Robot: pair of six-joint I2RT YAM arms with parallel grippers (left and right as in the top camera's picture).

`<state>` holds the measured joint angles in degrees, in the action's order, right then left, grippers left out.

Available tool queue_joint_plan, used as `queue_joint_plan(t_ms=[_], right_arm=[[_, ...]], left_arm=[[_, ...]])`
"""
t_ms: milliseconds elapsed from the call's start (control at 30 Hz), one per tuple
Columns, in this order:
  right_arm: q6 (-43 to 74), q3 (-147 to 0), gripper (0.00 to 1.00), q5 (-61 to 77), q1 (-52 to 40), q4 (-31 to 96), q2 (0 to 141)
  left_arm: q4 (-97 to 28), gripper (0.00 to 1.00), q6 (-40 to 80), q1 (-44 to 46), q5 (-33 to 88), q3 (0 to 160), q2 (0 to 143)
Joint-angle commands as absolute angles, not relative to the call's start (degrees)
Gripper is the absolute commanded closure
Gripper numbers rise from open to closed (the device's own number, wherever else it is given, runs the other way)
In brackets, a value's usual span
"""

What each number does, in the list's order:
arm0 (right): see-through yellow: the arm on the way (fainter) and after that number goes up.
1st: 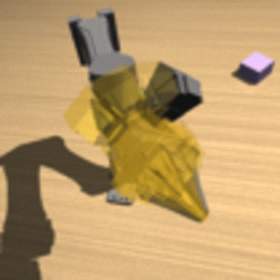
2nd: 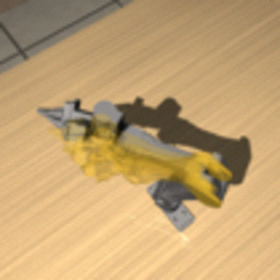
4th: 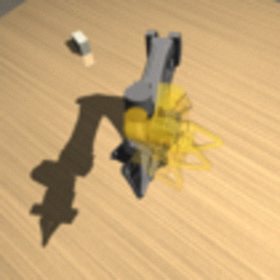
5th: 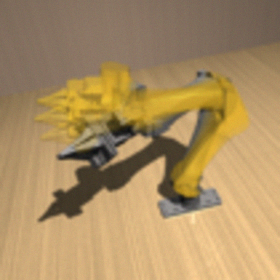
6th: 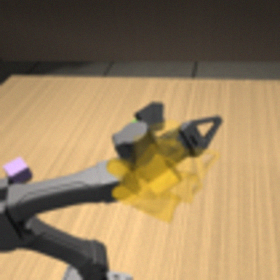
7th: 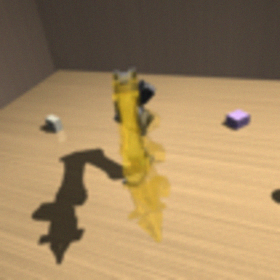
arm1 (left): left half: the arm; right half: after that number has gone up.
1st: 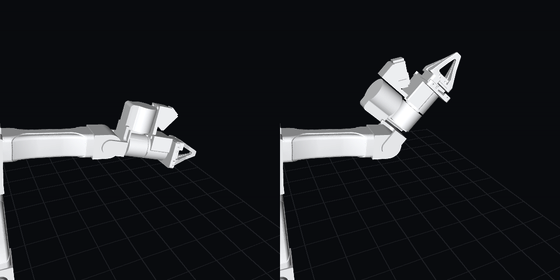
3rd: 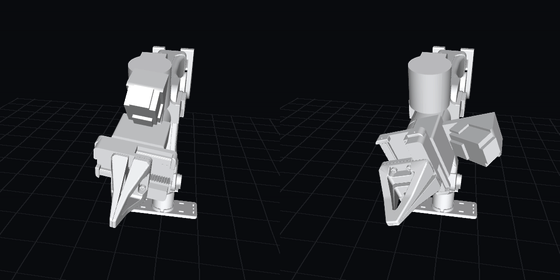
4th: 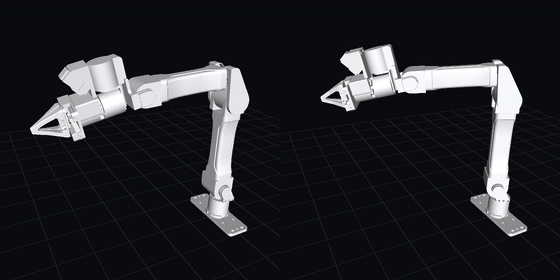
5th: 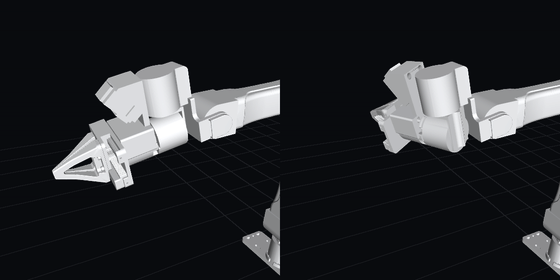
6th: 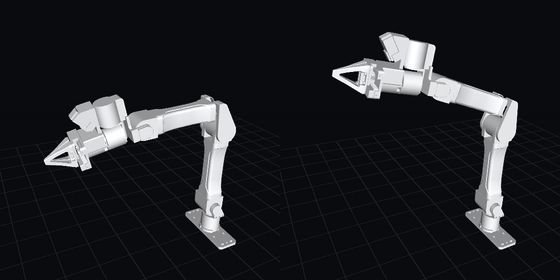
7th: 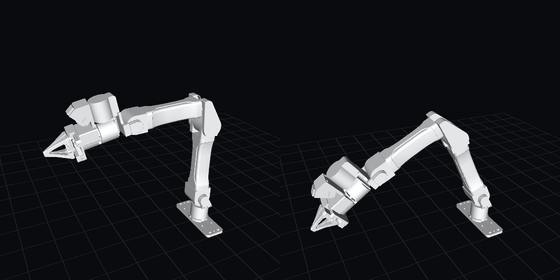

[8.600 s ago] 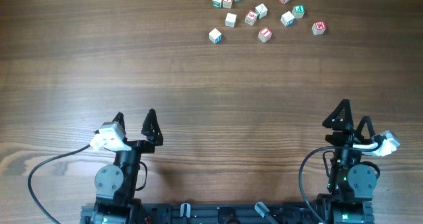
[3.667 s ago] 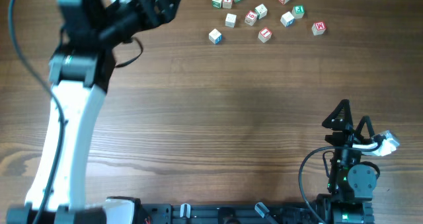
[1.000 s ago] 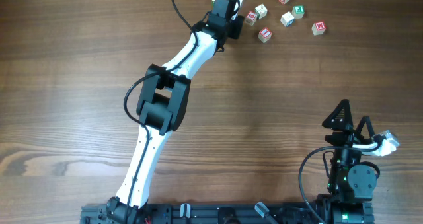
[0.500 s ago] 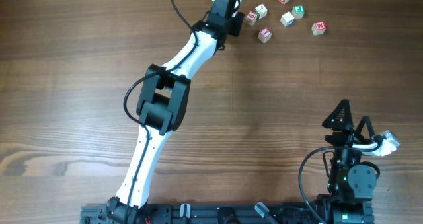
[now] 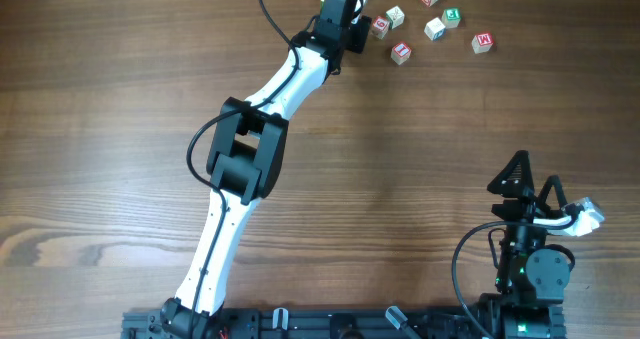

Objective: Form a circle
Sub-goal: 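Lower the left gripper and grasp the white Z block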

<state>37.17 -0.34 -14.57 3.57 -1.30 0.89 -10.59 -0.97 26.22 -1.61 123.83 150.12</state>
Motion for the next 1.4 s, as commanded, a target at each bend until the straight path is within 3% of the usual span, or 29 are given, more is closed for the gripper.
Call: queue_joint_plan(t_ms=[0, 133, 433, 700, 1267, 1333, 1367], right_arm=[[36.4, -0.3, 0.0, -13.9, 3.8, -1.6, 0.4], [36.4, -0.3, 0.0, -13.9, 3.8, -1.6, 0.4], [36.4, -0.3, 0.0, -13.9, 3.8, -1.6, 0.4], [36.4, -0.3, 0.0, -13.9, 3.8, -1.6, 0.4], [36.4, -0.3, 0.0, -13.9, 3.8, -1.6, 0.4], [36.4, -0.3, 0.0, -13.9, 3.8, -1.6, 0.4], [36.4, -0.3, 0.0, -13.9, 3.8, -1.6, 0.4]], left_arm=[[-10.0, 0.46, -0.8, 25.6, -0.5, 125.2, 150.8], [-10.0, 0.5, -0.8, 25.6, -0.4, 125.2, 151.6], [-10.0, 0.38, -0.8, 25.3, 1.1, 125.2, 151.9], [-10.0, 0.38, -0.8, 25.3, 2.3, 125.2, 152.9], [-10.1, 0.59, -0.8, 24.9, 2.3, 125.2, 153.6], [-10.3, 0.65, -0.8, 24.9, 2.3, 125.2, 153.6], [-10.4, 0.74, -0.8, 24.9, 2.3, 125.2, 153.6]])
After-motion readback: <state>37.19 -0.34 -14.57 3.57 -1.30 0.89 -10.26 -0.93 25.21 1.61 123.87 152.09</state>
